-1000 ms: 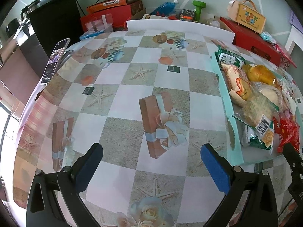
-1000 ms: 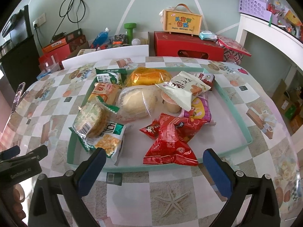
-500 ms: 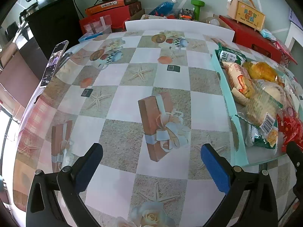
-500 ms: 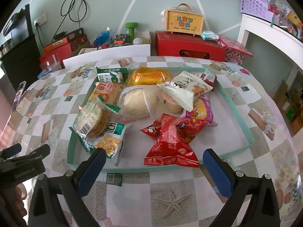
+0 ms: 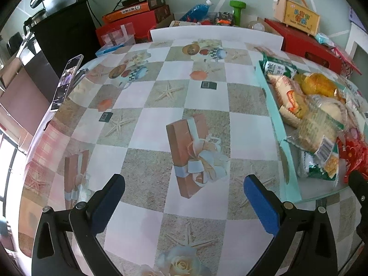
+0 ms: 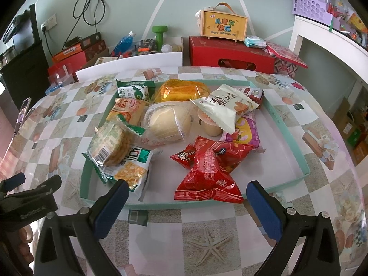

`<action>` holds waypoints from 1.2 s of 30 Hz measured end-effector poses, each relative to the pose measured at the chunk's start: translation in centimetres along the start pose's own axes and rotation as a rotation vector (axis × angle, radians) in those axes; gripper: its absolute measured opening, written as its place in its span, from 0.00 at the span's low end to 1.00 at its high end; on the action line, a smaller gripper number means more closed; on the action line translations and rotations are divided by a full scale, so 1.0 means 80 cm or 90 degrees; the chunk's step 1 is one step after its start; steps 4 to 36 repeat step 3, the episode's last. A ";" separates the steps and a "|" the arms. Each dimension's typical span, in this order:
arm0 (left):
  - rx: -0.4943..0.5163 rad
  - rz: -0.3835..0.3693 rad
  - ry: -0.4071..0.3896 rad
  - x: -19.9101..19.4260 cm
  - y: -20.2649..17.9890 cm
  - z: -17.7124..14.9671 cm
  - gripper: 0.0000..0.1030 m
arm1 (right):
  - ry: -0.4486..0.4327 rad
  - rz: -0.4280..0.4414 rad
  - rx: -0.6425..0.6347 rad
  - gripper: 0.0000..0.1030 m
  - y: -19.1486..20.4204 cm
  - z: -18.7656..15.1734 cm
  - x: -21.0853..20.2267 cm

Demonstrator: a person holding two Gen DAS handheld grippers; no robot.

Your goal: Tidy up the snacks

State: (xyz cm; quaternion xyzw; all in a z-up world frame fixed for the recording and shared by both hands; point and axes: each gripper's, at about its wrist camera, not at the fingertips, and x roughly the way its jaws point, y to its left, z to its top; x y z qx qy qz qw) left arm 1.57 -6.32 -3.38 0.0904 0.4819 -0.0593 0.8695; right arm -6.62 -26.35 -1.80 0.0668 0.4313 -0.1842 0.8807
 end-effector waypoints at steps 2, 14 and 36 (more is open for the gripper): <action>-0.003 -0.014 -0.002 -0.001 0.001 0.001 1.00 | 0.000 0.000 0.000 1.00 -0.001 0.000 0.000; -0.005 -0.015 -0.001 -0.001 0.000 0.001 1.00 | 0.001 0.000 0.000 1.00 -0.001 0.000 0.000; -0.005 -0.015 -0.001 -0.001 0.000 0.001 1.00 | 0.001 0.000 0.000 1.00 -0.001 0.000 0.000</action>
